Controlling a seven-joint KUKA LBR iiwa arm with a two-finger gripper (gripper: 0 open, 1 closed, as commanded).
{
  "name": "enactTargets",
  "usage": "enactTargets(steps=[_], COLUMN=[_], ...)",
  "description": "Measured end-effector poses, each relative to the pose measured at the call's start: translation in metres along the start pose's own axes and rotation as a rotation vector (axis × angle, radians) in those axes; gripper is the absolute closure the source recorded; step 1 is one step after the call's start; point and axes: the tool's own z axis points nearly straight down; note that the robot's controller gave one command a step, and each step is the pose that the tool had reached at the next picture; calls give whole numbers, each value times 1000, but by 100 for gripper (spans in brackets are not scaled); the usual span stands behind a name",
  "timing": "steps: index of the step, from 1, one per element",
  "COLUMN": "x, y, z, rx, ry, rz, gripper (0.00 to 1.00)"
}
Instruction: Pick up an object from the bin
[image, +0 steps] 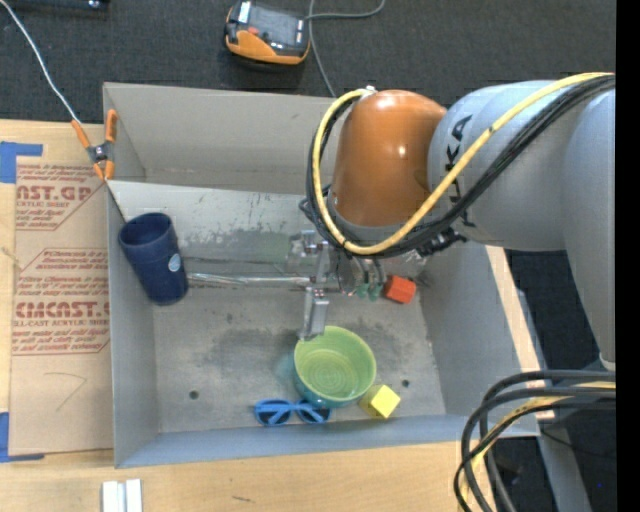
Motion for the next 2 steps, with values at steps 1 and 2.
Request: enactTargets(steps=[1,2], x=[10,82], y=[-79,-82], z=[87,112], rx=[2,3], ry=[6,-23], rz=[-94,-55], gripper=[0,0])
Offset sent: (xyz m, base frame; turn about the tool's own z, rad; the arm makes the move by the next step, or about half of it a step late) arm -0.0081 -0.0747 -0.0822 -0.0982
